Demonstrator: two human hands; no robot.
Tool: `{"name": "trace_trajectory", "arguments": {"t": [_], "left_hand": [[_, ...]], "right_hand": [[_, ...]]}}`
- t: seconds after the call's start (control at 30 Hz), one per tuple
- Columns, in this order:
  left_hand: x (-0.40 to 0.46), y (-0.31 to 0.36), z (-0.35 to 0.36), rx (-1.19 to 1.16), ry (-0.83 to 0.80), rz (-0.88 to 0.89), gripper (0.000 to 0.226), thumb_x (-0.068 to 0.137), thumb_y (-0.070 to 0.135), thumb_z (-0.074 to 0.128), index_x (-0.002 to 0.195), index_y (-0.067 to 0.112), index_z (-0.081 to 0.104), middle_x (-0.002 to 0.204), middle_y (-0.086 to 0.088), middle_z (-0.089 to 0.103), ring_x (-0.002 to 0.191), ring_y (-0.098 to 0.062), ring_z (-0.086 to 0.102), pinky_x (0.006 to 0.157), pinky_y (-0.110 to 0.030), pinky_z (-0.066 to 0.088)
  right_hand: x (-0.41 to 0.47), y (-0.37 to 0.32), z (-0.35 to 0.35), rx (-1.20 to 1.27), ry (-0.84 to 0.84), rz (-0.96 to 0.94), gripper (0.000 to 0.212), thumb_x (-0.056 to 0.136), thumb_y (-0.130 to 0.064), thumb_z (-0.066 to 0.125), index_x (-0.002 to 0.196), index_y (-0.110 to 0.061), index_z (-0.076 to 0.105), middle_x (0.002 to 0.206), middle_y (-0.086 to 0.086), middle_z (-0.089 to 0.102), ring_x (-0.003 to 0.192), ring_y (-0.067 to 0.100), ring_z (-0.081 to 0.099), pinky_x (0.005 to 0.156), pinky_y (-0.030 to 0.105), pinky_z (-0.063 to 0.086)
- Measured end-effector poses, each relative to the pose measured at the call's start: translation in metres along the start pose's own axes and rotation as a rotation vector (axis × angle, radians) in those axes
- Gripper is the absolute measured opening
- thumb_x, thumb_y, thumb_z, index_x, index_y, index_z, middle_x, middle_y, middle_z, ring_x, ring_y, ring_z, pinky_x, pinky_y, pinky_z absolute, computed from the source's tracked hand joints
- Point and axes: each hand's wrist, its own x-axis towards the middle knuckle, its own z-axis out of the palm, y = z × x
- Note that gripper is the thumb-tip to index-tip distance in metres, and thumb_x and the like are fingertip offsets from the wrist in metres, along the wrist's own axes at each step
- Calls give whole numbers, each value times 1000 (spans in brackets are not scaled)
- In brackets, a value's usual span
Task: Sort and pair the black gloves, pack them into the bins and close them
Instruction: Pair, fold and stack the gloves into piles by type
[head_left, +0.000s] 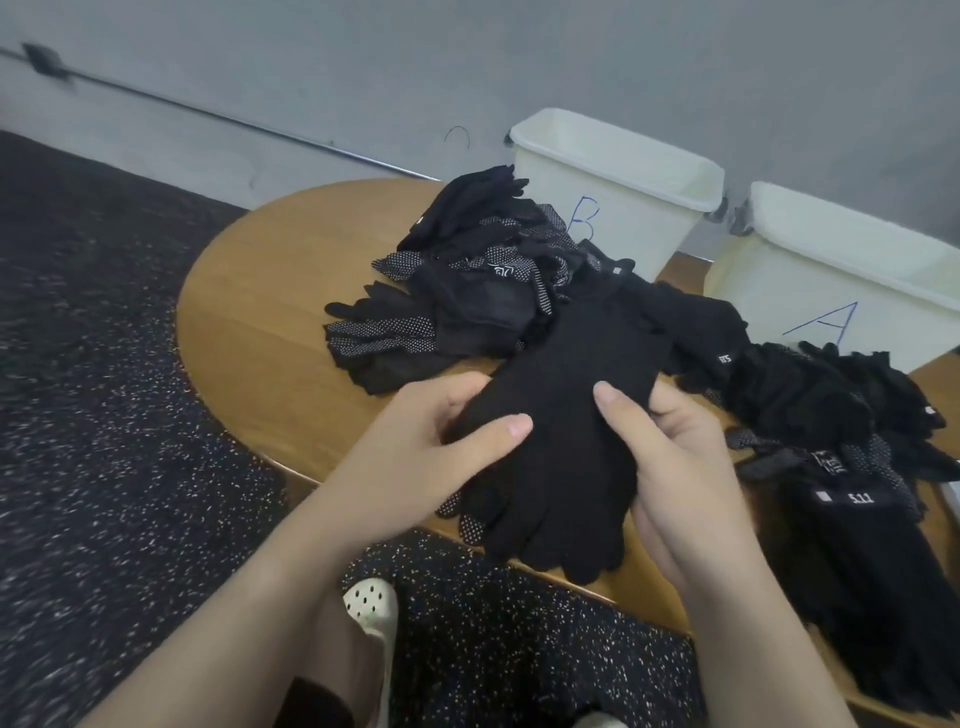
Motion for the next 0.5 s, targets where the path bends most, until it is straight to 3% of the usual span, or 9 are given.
{"name": "trace_trajectory", "arguments": {"t": [0.07, 0.23, 0.5], "left_hand": [[4, -10, -3, 52, 40, -52, 19, 102, 23, 65, 88, 11, 69, 72, -5, 70, 65, -21, 66, 63, -41, 56], [14, -20, -13, -4, 170, -177, 16, 100, 10, 65, 87, 12, 73, 76, -6, 76, 56, -19, 66, 52, -30, 54], [20, -24, -19, 40, 232, -187, 13, 100, 11, 64, 92, 12, 74, 77, -3, 76, 55, -18, 67, 54, -31, 56]], "right_hand": [[8, 10, 3, -18, -20, 50, 16, 97, -21, 65, 104, -20, 80, 108, 9, 78, 100, 25, 75, 81, 34, 61], [29, 28, 8, -68, -23, 72, 22, 102, -13, 62, 105, -25, 80, 109, 4, 79, 102, 24, 75, 78, 29, 60], [49, 38, 12, -159, -16, 65, 17, 96, -23, 66, 107, -24, 79, 111, 2, 78, 107, 23, 74, 92, 44, 59]]}}
